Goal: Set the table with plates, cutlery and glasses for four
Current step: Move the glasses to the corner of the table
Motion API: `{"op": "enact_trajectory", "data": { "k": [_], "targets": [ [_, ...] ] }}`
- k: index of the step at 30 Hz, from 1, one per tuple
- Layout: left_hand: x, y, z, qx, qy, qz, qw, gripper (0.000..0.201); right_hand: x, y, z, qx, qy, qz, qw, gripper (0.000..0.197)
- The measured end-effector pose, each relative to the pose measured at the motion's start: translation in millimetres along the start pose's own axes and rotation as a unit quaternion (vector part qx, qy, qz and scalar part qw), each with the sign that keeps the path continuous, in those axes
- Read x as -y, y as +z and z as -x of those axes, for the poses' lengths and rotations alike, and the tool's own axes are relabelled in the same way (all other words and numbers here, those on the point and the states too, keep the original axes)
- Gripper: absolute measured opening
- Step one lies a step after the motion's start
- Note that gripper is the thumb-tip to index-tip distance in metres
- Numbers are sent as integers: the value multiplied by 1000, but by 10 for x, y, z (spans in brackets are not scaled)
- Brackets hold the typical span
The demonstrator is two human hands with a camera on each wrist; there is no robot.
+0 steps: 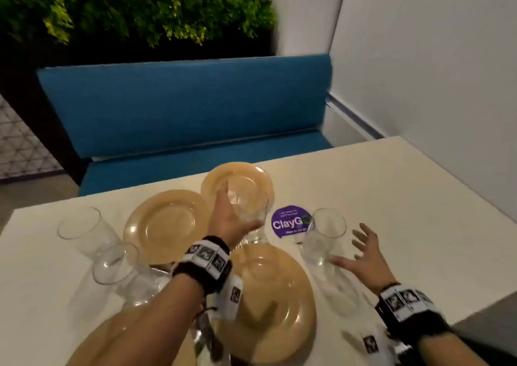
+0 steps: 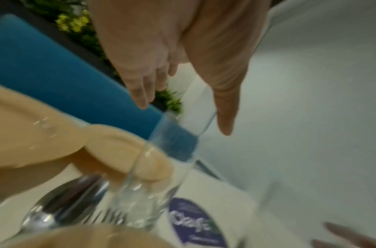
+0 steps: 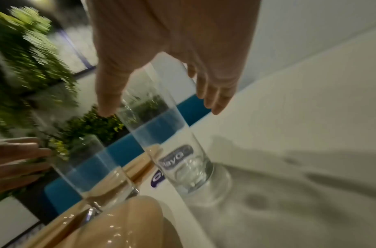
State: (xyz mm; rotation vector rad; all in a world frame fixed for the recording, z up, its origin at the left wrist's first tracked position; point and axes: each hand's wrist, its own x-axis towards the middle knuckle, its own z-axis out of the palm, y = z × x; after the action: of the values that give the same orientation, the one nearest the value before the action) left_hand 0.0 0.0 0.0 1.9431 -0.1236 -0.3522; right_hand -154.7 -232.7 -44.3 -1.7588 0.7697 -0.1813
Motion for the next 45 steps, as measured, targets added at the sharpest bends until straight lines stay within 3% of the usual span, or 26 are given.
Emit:
{"op": "enact_trajectory", "data": {
  "k": [5,11,14,22,26,31,40,45],
  "targets": [
    [174,261,-449,18,-46,65,997,120,-64,335,-374,34,-37,-15,999,95],
    [409,569,-568,-10,-17,12,1000,74,-177,422,-481,-7,-74,-12,997,75],
    [347,745,-643,-12,6,-16,1000,67,-180,325,-582,0,-80,-11,997,72],
    [-125,1788,-981,16,39,1,999,67,-100,-642,-1616,-30,-99,-8,995,71],
    [-443,2498,-1187,-20,46,-1,999,68,-83,-1304,-2236,-17,-114,6,993,71],
    [-813,3184,-1456,-5,55,-16,998,69,-74,-1931,-2797,-32,-108,-5,994,70],
    [-1150,4097,-1852,39,45,-47,997,75,-268,-2527,-3414,-83,-55,-22,995,72],
    [-1292,4452,-2039,19,27,-70,997,76,-313,-2726,-3832,-70,-45,-25,996,75]
  ]
}}
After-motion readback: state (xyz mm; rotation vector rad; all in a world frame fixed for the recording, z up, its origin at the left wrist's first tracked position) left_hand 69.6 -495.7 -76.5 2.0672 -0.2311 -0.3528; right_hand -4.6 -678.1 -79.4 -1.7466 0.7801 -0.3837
